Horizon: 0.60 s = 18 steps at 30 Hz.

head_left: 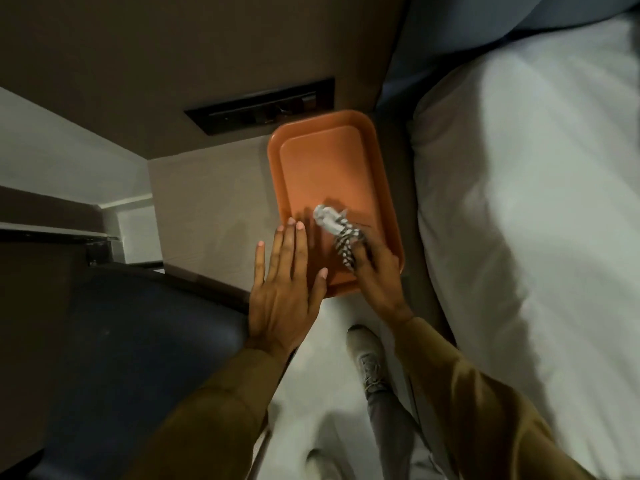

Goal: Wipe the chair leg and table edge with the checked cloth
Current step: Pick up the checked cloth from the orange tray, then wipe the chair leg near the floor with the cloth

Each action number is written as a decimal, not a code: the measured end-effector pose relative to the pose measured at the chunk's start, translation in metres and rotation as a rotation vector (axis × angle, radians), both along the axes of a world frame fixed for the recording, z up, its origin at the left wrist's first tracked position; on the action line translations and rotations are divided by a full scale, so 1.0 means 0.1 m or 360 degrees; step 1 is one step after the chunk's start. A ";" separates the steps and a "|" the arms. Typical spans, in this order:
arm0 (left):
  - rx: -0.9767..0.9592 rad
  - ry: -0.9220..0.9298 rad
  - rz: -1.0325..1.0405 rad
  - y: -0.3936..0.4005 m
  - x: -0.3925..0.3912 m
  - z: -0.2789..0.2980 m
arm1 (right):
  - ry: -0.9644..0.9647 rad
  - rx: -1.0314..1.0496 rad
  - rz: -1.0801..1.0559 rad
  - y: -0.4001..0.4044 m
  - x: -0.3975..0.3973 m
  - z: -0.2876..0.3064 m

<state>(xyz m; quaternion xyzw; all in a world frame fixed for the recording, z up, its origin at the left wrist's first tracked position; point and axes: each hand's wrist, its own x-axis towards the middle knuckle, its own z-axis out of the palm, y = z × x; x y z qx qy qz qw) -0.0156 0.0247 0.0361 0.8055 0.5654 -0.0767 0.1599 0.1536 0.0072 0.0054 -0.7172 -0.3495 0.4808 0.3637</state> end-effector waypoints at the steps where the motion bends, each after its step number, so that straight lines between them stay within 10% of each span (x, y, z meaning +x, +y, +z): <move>1: 0.0031 -0.0047 -0.0017 0.01 -0.03 0.09 | 0.0203 -0.0085 -0.0138 -0.05 0.03 0.08; 7: 0.0229 -0.0057 -0.0296 -0.34 -0.63 0.70 | 0.1147 -0.0270 -0.1052 -0.59 -0.16 0.58; 18: 0.0324 0.0055 -0.0612 -1.96 -1.91 0.65 | 0.1267 -0.0006 -0.1304 -2.69 -1.57 0.76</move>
